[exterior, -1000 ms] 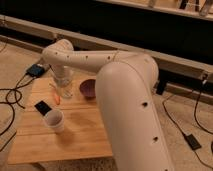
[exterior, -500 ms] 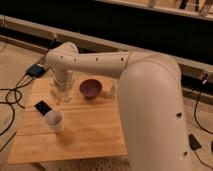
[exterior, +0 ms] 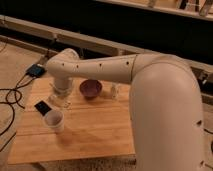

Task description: Place the white sponge in the ceramic cup

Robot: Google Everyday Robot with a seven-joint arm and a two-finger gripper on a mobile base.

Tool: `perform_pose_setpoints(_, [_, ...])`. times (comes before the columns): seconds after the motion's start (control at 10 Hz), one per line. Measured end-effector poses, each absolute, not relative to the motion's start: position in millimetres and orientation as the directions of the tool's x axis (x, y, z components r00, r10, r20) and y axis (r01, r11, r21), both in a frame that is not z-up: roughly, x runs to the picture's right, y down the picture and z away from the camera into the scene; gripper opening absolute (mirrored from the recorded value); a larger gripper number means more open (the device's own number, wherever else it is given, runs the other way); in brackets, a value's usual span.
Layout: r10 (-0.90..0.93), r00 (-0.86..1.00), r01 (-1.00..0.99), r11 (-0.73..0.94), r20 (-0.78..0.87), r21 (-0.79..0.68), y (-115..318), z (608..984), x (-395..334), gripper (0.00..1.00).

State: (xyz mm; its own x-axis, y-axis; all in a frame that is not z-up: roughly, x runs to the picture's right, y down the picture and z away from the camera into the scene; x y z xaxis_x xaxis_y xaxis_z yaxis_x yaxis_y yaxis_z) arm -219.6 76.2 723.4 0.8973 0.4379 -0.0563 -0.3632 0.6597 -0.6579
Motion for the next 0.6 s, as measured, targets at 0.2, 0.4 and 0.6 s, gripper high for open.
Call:
perform_pose_setpoints(0.2, [0.417, 0.909, -0.32, 0.67, -0.017, -0.669, 83.4, 717.2, -228.8, 0.0])
perform_pose_setpoints(0.4, [0.412, 0.911, -0.3, 0.673, 0.006, -0.676, 87.0, 712.8, -235.2, 0.0])
perform_pose_setpoints(0.6, [0.405, 0.914, -0.281, 0.672, 0.023, -0.686, 95.0, 709.5, -240.6, 0.0])
